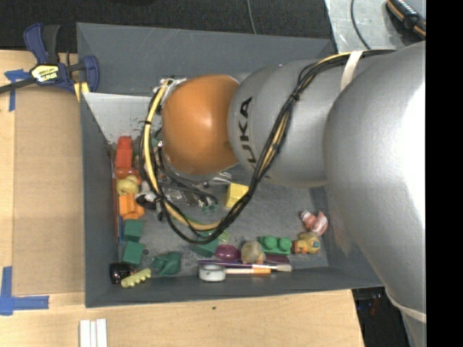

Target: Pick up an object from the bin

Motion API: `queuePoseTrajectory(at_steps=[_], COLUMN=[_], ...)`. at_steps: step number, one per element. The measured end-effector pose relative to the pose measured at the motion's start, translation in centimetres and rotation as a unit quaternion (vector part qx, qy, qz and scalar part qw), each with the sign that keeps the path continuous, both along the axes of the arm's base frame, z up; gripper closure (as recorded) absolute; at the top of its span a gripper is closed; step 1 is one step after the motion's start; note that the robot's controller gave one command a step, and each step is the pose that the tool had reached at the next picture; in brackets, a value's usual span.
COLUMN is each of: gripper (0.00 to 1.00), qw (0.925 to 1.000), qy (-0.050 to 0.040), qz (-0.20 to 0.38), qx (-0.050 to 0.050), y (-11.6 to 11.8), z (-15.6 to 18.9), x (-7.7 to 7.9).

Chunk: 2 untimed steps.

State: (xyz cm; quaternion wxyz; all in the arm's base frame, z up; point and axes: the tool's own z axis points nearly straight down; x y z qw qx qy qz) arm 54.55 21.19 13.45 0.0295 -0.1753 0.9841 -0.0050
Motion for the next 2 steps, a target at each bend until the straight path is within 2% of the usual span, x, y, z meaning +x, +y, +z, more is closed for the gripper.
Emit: queuePoseTrajectory(at_steps=[1, 2], gripper=[1.0, 1.0], qw=[1.0, 0.9997], qy=[-0.0043, -0.0188], qz=[0.007, 0.016], qx=[0.001, 0.004], y=[1.6, 0.9], z=[-1.4, -5.4], x=[0.3, -0.1])
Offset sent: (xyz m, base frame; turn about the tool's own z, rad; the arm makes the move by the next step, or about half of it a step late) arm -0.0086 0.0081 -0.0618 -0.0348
